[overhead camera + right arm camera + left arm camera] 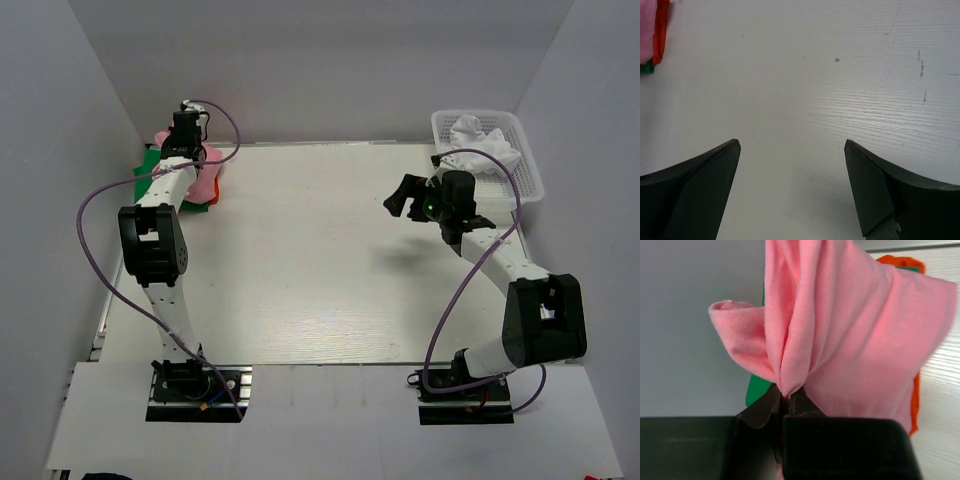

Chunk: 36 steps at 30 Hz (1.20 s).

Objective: Fold and stack the t-shirts
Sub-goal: Put the neatly folded tshirt into the corner of the board with the left arm

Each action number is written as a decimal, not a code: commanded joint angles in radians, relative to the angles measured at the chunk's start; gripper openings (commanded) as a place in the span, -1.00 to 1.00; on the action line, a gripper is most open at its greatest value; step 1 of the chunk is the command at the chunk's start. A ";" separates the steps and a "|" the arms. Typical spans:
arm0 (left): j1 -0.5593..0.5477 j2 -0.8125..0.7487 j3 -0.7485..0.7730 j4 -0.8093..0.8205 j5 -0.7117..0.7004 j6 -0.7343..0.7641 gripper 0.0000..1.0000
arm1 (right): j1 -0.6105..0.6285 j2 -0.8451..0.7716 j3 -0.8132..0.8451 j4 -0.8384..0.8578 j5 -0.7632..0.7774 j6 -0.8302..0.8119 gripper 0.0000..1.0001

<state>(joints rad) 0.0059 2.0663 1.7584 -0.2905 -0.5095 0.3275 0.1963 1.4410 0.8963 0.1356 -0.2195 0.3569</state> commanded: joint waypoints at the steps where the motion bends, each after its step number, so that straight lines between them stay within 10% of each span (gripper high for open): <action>1: 0.032 0.000 0.073 -0.010 -0.011 -0.031 -1.00 | -0.003 0.001 0.049 -0.010 -0.006 -0.022 0.81; 13: 0.120 0.146 0.180 -0.019 -0.129 -0.140 -0.92 | -0.005 0.039 0.105 -0.044 -0.006 -0.019 0.81; 16: 0.132 0.181 0.249 -0.068 -0.141 -0.171 -0.17 | -0.003 0.058 0.127 -0.062 -0.023 -0.018 0.81; 18: 0.141 0.195 0.295 -0.093 -0.141 -0.192 0.75 | -0.001 0.058 0.131 -0.073 -0.027 -0.019 0.81; 20: 0.141 0.207 0.338 -0.114 -0.127 -0.206 0.99 | -0.001 0.049 0.133 -0.077 -0.026 -0.018 0.81; 36: 0.103 -0.021 0.107 -0.165 0.327 -0.415 0.99 | -0.005 -0.054 0.037 -0.067 -0.038 -0.024 0.81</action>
<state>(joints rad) 0.1184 2.1532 1.9087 -0.4580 -0.3504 -0.0101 0.1963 1.4239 0.9592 0.0505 -0.2398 0.3534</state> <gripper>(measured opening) 0.989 0.904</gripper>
